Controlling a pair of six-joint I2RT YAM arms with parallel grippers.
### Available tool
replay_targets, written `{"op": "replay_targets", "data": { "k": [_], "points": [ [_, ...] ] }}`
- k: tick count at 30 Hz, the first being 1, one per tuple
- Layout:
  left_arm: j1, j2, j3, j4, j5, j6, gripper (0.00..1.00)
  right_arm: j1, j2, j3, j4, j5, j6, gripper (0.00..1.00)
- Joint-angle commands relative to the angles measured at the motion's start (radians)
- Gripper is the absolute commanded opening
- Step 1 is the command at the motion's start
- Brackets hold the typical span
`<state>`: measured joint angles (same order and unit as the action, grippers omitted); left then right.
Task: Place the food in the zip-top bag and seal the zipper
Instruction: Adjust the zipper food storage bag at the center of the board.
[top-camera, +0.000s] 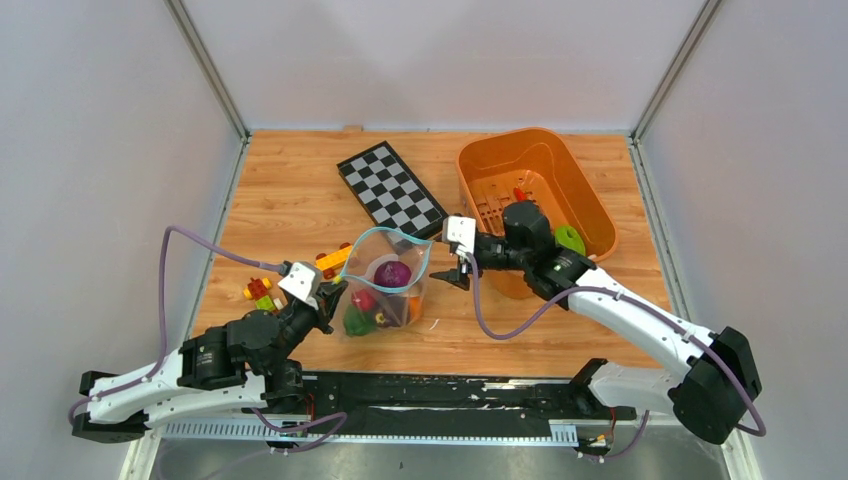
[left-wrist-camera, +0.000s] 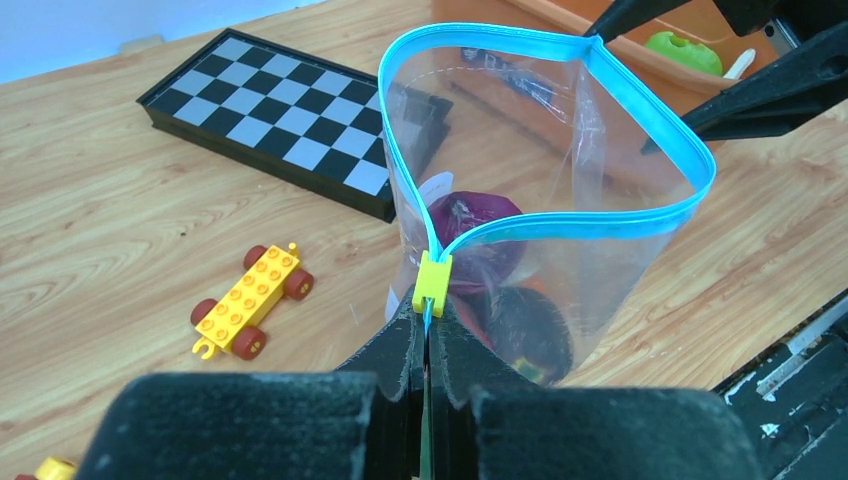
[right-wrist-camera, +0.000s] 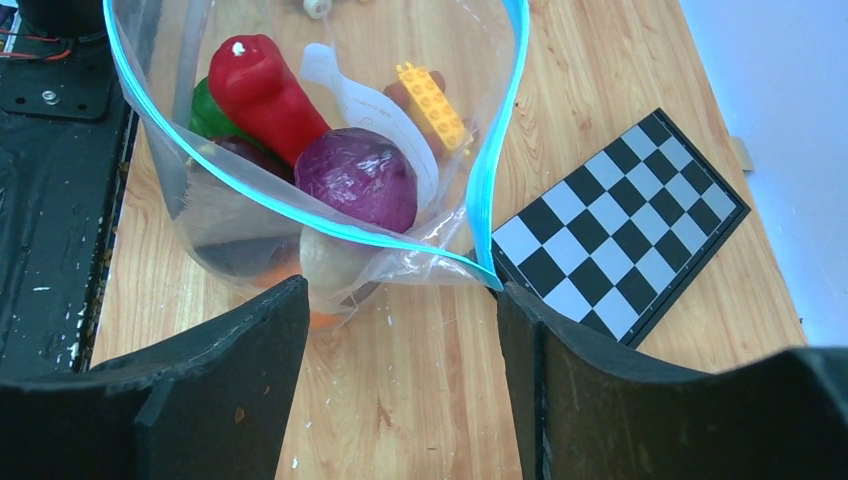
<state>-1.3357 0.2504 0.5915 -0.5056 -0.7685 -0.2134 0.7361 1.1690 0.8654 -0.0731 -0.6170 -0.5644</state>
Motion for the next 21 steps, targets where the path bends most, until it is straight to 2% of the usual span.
{"op": "replay_targets", "data": {
  "k": [1,8,13,14,17,21],
  "points": [
    [-0.005,-0.012,0.005,0.032,-0.014,-0.010,0.00,-0.031,0.010,0.058,0.033,-0.024,0.025,0.69],
    [-0.005,-0.015,-0.003,0.042,-0.013,-0.009,0.00,-0.065,0.052,0.098,0.004,-0.079,0.030,0.75],
    [-0.005,-0.011,-0.008,0.052,-0.011,-0.009,0.00,-0.065,0.102,0.131,-0.019,-0.223,0.048,0.70],
    [-0.005,-0.012,-0.008,0.052,-0.011,-0.008,0.00,-0.064,0.115,0.135,-0.017,-0.250,0.062,0.67],
    [-0.005,-0.013,-0.007,0.054,-0.012,-0.007,0.00,-0.064,0.156,0.166,-0.056,-0.260,0.082,0.46],
    [-0.005,-0.022,-0.004,0.051,-0.010,-0.006,0.00,-0.064,0.176,0.169,-0.064,-0.256,0.074,0.30]
  ]
}}
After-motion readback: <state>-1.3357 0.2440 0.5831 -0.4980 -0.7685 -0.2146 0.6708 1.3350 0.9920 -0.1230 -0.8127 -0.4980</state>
